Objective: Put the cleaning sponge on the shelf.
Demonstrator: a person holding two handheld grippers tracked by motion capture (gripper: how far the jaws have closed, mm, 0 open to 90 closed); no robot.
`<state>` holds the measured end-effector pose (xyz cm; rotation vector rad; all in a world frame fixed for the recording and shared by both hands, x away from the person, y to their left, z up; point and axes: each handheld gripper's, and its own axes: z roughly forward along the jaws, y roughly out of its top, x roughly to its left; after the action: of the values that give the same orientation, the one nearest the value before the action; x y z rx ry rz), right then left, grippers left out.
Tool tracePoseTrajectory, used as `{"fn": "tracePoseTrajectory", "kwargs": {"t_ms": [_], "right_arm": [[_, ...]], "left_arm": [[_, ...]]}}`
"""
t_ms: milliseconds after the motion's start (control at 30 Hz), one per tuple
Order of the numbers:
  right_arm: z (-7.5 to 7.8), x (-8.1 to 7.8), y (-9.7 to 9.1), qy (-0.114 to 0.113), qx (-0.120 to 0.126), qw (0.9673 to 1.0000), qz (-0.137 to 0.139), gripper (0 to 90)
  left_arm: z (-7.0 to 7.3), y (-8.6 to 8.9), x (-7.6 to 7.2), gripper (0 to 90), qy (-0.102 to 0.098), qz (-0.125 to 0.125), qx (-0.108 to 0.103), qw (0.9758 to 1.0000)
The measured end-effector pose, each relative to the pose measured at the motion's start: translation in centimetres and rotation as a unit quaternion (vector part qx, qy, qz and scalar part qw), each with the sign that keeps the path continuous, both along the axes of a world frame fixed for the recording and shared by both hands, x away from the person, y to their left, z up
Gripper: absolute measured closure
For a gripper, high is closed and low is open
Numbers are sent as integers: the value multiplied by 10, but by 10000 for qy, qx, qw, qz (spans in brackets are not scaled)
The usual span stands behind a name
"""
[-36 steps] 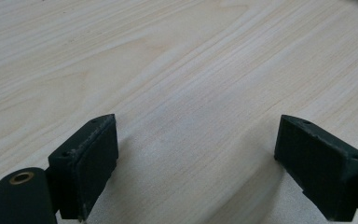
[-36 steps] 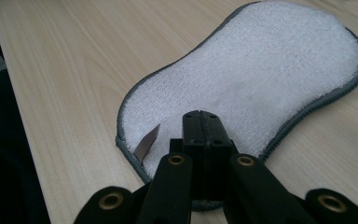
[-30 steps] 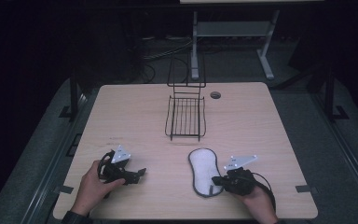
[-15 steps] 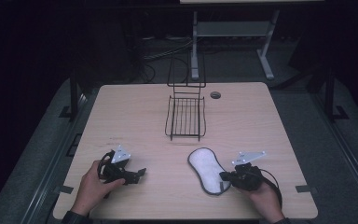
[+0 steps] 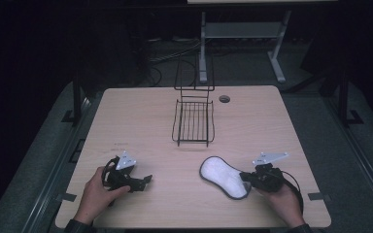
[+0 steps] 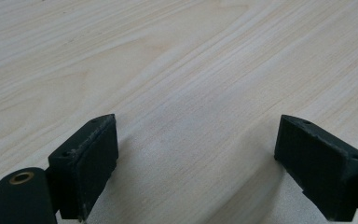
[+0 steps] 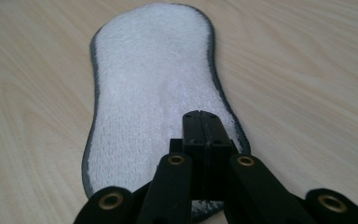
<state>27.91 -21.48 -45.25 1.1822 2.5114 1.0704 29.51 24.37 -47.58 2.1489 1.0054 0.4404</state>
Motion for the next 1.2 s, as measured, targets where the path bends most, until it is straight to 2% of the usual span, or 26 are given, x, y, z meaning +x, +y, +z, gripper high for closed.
{"fn": "tracePoseTrajectory", "kwargs": {"t_ms": [267, 367, 433, 533, 567, 600, 733, 767, 833, 867, 933, 1000, 1100, 1200], "right_arm": [[0, 4, -10, 21, 32, 9999, -114, 894], [3, 4, -11, -8, 81, 9999, -70, 855], [10, 5, -13, -32, 267, 9996, -108, 774], [13, 8, -14, -29, 325, 9994, -80, 687], [14, 9, -14, -29, 344, 9994, -53, 633], [15, 12, -13, -30, 358, 9994, -19, 536], [15, 19, -9, 16, 375, 9992, 101, 370], [15, 19, -9, 16, 375, 9992, 101, 370], [15, 23, -3, 6, 269, 9994, 208, 271], [15, 23, -3, 6, 269, 9994, 208, 271], [15, 26, 4, -63, 212, 9993, 317, 167], [15, 28, 9, -110, 134, 9990, 406, 135], [14, 30, 14, -119, 166, 9983, 544, 126], [10, 34, 19, -65, 126, 9976, 675, 100]], "left_arm": [[0, 0, 0, 126, 0, 2, -1, 10000], [0, 0, 0, 126, 0, 2, 0, 10000], [0, 0, 0, 126, 0, 2, 0, 10000], [0, 0, 0, 126, 0, 2, -1, 10000], [0, 0, 0, 126, -1, 3, -2, 10000], [0, 0, 0, 126, -1, 3, -1, 10000], [0, 0, 0, 126, -4, 1, 3, 10000], [0, 0, 0, 126, -4, 1, 3, 10000], [0, 0, 0, 126, -1, 3, -1, 10000], [0, 0, 0, 126, -3, 1, 5, 10000], [0, 0, 0, 126, -4, 3, 3, 10000], [0, 0, 0, 126, 0, -6, 17, 10000], [0, 0, 0, 126, 0, -4, 11, 10000], [0, 0, 0, 126, 0, -6, 12, 10000]]}}
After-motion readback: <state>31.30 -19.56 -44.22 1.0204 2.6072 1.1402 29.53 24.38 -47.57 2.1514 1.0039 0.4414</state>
